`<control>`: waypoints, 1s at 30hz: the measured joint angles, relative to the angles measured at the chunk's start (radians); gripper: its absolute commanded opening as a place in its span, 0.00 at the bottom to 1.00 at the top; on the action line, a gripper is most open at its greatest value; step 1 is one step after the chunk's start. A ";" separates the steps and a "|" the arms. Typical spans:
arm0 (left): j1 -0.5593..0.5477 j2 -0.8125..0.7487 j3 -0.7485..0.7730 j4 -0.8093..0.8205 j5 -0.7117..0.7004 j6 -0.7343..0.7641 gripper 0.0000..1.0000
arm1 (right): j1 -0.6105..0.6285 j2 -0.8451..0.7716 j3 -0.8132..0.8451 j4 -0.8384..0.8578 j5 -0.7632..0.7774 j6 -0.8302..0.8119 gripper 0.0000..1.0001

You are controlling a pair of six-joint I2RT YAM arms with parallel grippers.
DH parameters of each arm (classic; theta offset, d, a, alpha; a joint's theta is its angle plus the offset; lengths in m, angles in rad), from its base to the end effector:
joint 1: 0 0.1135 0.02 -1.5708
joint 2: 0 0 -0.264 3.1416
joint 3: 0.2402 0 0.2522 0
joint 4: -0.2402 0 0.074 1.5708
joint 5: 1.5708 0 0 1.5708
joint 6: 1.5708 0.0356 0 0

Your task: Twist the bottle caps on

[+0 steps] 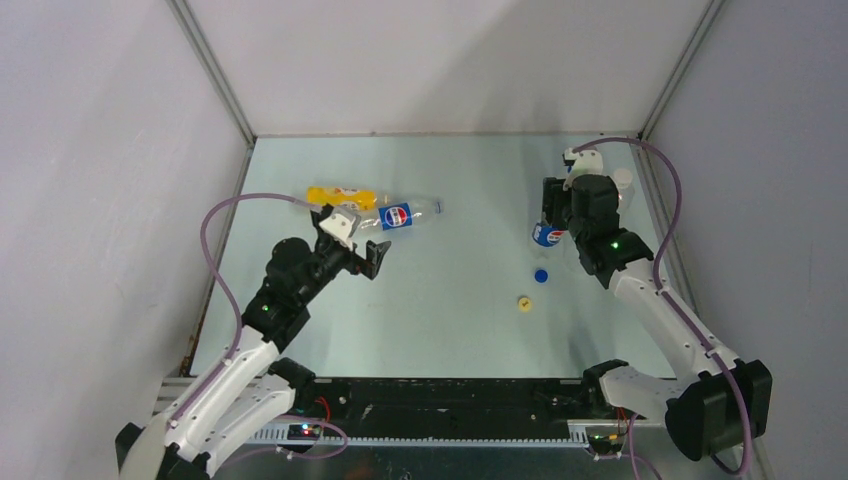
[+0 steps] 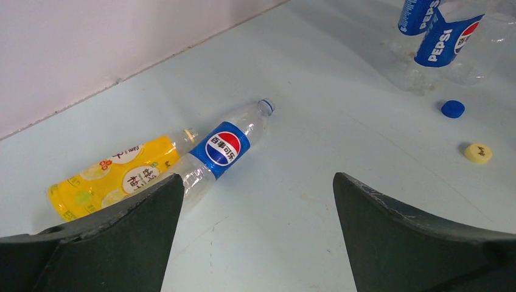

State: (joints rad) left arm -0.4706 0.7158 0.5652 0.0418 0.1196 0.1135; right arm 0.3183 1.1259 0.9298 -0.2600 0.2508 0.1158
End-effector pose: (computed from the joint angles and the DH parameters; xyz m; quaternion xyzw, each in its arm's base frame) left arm 0.1591 -0.0857 0.2974 0.2522 0.7002 -0.1621 0.6479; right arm 0.2457 0.0716 0.3151 -0.0193 0.8444 0.0094 0.5353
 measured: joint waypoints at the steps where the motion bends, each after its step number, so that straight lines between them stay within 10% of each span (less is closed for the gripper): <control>1: 0.000 0.001 0.000 0.000 0.000 0.000 1.00 | 0.000 -0.004 0.000 -0.001 0.000 0.000 0.64; 9: 0.002 0.055 0.041 -0.072 0.016 -0.008 1.00 | 0.000 -0.124 -0.002 -0.016 -0.012 -0.014 0.71; 17: 0.002 0.024 0.079 -0.166 -0.006 -0.089 1.00 | -0.005 -0.288 -0.002 -0.047 -0.071 -0.055 0.98; 30: 0.002 -0.076 0.104 -0.241 -0.026 -0.227 1.00 | -0.032 -0.480 -0.002 -0.143 -0.206 -0.057 0.99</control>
State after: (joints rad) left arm -0.4683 0.6399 0.6689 -0.1989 0.0937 -0.1131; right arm 0.2867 0.6460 0.9283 -0.4026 0.0448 0.0586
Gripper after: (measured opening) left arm 0.996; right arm 0.992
